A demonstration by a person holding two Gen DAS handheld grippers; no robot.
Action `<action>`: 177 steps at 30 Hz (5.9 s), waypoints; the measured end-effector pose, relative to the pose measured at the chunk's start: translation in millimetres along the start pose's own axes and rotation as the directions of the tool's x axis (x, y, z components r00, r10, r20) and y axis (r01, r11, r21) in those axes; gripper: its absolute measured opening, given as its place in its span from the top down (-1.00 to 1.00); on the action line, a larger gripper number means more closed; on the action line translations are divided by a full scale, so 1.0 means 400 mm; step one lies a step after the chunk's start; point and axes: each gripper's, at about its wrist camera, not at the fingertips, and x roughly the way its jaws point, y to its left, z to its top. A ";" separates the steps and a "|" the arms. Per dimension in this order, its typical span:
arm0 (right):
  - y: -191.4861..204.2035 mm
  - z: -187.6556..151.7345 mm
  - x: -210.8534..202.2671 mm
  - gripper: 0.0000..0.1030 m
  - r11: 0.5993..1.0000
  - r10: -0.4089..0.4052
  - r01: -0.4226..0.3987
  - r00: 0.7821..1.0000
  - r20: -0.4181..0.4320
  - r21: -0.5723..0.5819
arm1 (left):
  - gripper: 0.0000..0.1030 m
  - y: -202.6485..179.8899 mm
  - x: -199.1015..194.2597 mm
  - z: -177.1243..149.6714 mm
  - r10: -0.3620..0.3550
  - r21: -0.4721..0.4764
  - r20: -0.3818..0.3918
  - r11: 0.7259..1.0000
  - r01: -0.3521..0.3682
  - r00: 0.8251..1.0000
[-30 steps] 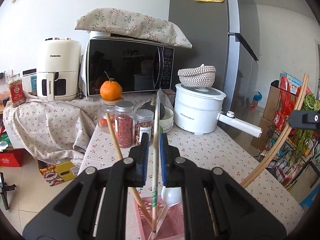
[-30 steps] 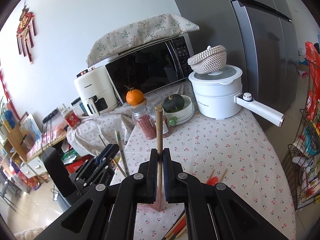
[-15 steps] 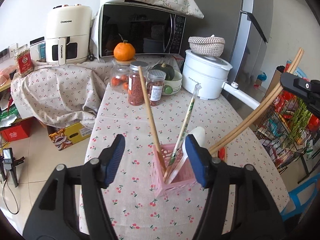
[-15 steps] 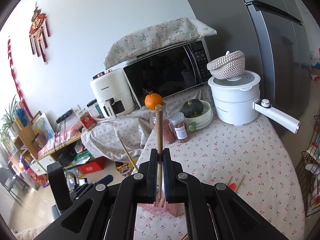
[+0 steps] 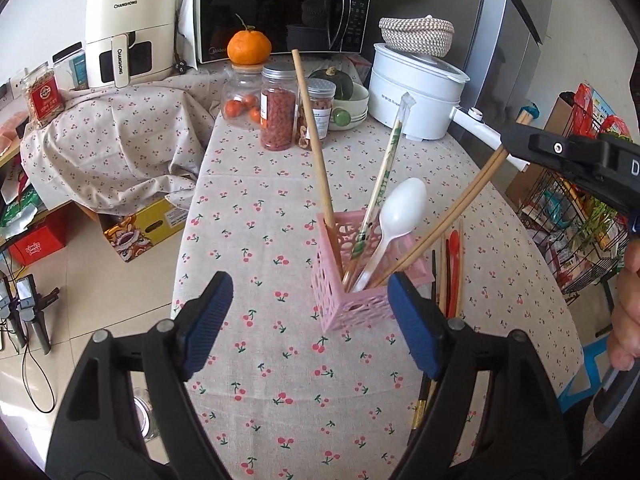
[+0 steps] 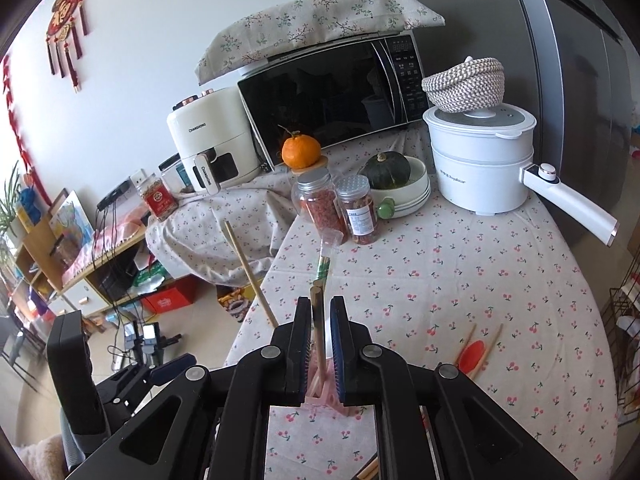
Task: Organize utensils
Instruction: 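Insert the wrapped chopsticks into the basket with the left tool while the right tool inserts its chopstick, then move both open tools back toward the remaining utensils, then grasp a wooden chopstick with the right tool while the left tool grasps the red spoon, then lift the red spoon with the left tool while the right tool lifts its chopstick toward the basket, then drop the red spoon into the basket with the left tool while the right tool releases its chopstick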
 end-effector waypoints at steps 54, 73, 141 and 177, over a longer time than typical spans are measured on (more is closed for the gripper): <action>-0.356 -0.206 0.284 0.18 0.900 -0.349 0.425 0.833 -0.430 0.092 | -0.64 -0.100 0.067 -0.084 -0.046 0.075 -0.203 0.995 0.063 0.978; -0.507 -0.239 0.065 0.86 0.887 -0.288 0.414 0.842 -0.456 0.206 | -0.64 -0.337 0.095 -0.164 -0.038 0.326 -0.280 0.936 0.132 0.959; -0.367 -0.123 -0.174 0.86 0.958 -0.173 0.205 0.971 -0.167 0.200 | 0.45 -0.392 -0.140 0.030 -0.362 0.294 0.101 0.901 0.320 0.927; -0.258 -0.084 -0.069 0.86 0.978 -0.127 0.150 0.979 -0.162 0.142 | 0.28 -0.126 0.005 0.117 -0.055 0.045 0.450 0.998 0.038 0.891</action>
